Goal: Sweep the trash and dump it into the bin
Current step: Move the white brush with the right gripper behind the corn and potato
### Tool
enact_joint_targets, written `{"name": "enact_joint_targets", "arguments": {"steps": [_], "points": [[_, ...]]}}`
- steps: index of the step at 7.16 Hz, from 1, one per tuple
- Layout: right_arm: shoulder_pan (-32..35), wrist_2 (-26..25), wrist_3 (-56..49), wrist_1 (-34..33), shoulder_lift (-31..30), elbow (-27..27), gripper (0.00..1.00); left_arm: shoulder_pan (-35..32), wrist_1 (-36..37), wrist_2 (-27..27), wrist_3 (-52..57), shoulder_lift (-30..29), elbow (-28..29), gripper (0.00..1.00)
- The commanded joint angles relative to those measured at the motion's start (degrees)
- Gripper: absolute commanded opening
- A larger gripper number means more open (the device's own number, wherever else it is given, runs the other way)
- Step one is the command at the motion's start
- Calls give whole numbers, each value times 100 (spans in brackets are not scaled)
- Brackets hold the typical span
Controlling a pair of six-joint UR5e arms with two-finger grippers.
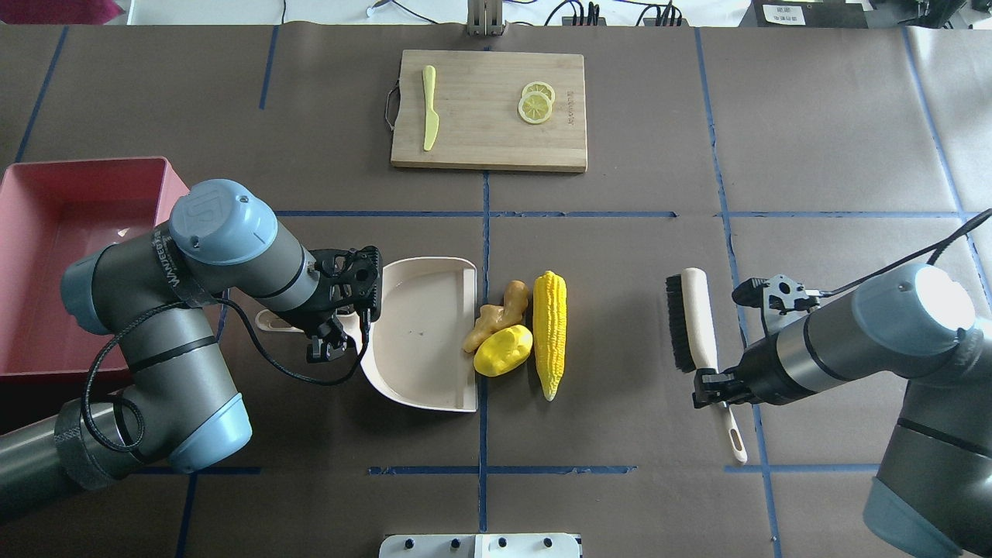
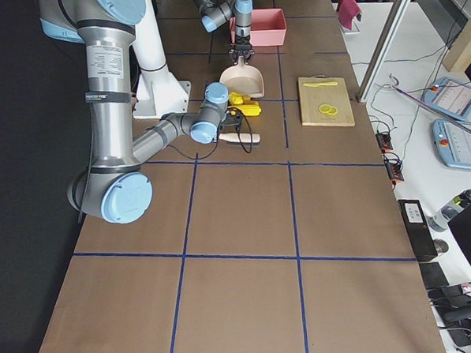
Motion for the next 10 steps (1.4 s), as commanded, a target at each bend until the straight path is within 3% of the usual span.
{"name": "enact_joint_targets", "arguments": {"steps": [1, 3, 5, 10], "points": [[-396, -277, 249, -373, 776, -119, 0, 0, -125, 0, -97, 23, 3, 1], [-757, -646, 602, -382, 1531, -583, 0, 0, -125, 0, -97, 23, 3, 1], [-1029, -865, 919, -382, 1902, -839, 0, 0, -125, 0, -97, 32, 3, 1], [-1110, -919, 919, -918, 2947, -1339, 0, 0, -125, 0, -132, 32, 3, 1]]}}
